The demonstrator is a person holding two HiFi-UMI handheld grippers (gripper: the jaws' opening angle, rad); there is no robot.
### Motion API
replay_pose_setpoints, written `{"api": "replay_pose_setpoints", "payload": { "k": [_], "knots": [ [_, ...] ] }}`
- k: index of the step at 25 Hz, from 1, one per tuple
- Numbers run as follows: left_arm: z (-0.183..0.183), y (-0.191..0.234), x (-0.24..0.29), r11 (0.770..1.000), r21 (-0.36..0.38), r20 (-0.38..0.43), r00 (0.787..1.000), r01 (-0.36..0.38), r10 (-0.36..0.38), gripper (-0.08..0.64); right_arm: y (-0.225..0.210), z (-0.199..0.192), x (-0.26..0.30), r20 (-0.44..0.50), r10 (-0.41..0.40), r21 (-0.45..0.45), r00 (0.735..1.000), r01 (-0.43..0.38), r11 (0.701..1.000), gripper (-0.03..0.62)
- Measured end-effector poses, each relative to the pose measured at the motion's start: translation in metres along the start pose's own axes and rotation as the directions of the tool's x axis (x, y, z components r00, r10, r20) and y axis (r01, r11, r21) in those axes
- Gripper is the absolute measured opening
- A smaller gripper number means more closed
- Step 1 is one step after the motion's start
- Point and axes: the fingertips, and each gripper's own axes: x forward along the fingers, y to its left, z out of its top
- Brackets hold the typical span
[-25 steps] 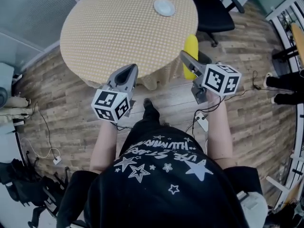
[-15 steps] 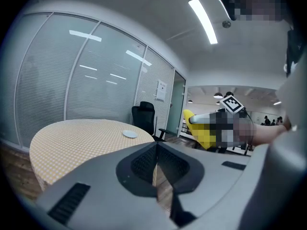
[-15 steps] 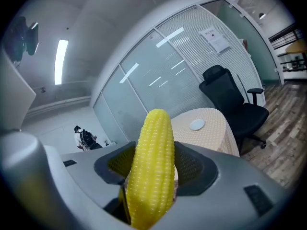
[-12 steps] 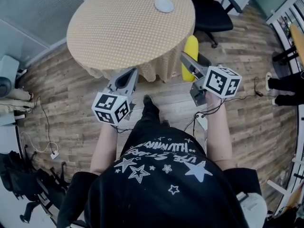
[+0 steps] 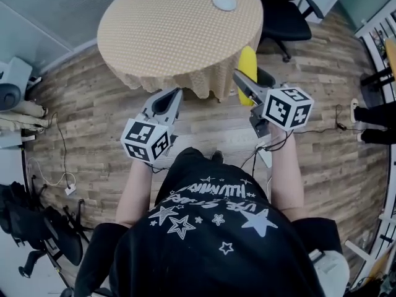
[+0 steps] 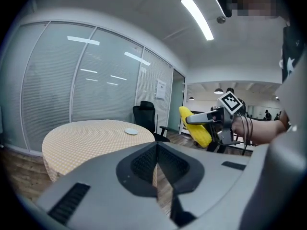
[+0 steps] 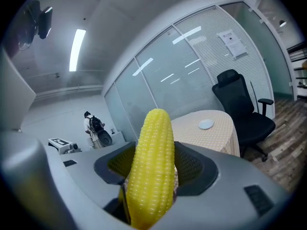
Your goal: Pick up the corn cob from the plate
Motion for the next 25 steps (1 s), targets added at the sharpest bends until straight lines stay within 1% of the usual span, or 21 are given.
{"api": "replay_pose_setpoints", "payload": {
  "k": [3,5,10,16,25],
  "knots": [
    [0.002,0.005,-0.003,1.000,-0.009,0.014,1.000,0.006,-0.006,0.006,0.007,-0.002,0.001,0.000,-0.005,-0.060,1.000,0.005,0.998,0.261],
    [0.003,0.006,-0.004,1.000,-0.007,0.022,1.000,0.017,-0.017,0.006,0.011,-0.001,0.002,0.011,-0.013,-0.080,1.000,0.014,0.997,0.259],
    [0.001,0.007,-0.021,0.999,-0.017,0.021,0.999,0.041,-0.040,0.006,0.027,0.000,0.003,0.023,-0.041,-0.078,0.999,0.043,0.996,0.259],
    [0.001,0.025,-0.057,0.999,-0.019,0.027,0.998,0.051,-0.050,0.006,0.069,-0.006,0.008,0.028,-0.059,-0.085,0.998,0.061,0.995,0.259],
    [-0.010,0.025,-0.104,0.994,-0.015,0.041,0.993,0.107,-0.106,0.006,0.116,-0.045,-0.010,0.034,-0.108,-0.053,0.994,0.110,0.993,0.259]
  ]
}}
